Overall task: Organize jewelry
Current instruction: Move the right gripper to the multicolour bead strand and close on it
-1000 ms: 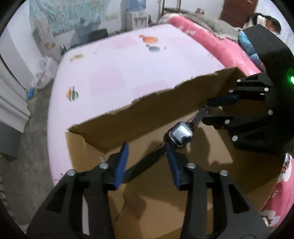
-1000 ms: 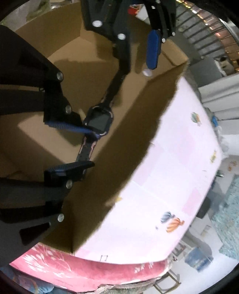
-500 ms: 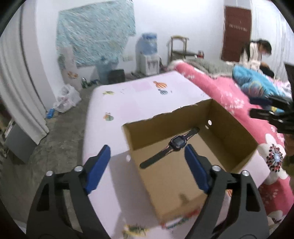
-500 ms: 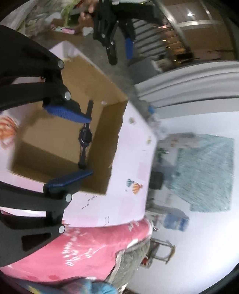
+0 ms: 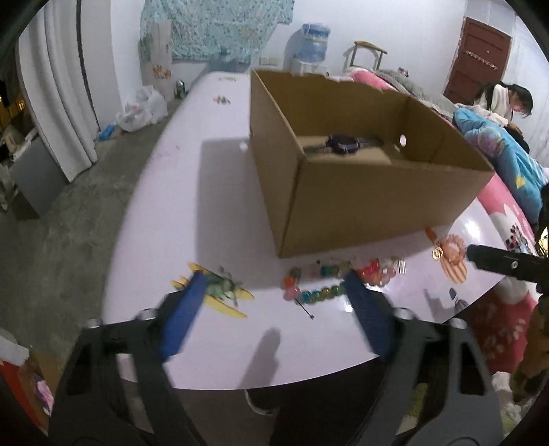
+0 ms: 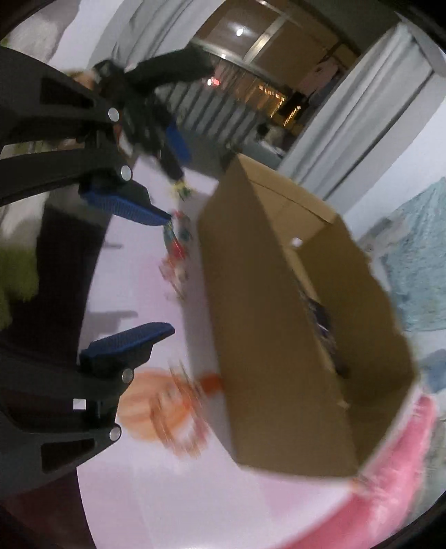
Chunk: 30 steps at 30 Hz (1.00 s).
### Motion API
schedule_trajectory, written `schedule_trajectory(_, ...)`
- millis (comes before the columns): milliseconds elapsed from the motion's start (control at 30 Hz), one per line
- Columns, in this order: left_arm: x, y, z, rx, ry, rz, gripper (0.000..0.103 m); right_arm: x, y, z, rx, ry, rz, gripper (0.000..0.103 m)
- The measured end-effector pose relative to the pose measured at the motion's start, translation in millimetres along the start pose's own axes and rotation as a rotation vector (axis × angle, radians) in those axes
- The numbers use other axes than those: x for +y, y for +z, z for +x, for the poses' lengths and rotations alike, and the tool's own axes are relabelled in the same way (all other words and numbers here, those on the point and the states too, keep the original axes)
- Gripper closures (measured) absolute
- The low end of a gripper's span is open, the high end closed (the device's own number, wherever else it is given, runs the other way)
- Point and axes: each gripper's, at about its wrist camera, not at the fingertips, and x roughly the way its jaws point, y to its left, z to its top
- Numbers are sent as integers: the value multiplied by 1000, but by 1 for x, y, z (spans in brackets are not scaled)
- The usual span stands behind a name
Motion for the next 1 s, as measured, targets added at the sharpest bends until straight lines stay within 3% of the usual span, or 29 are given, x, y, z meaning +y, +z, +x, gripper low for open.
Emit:
schedule_trajectory(67, -3, -4, 8, 6, -14, -7, 46, 6, 0, 16, 32, 28, 8, 51)
schedule_trajectory(267, -9, -1, 32, 44, 15, 49, 69, 24, 1, 46, 79, 38, -5, 58)
schedule_trajectory(500, -14, -4, 44, 97, 16, 103, 71, 39, 0, 57, 100, -28, -67, 65)
schedule_trajectory(633, -18, -6, 47, 104, 33, 108, 72, 48, -7, 65, 126, -89, -156, 77)
schedule_trajectory(867, -23, -10, 46, 87, 82, 158, 92, 46, -10, 76, 150, -213, -226, 81)
schedule_trajectory(1000, -14, -11, 41, 92, 80, 145, 92, 40, -6, 72, 138, -238, -218, 83)
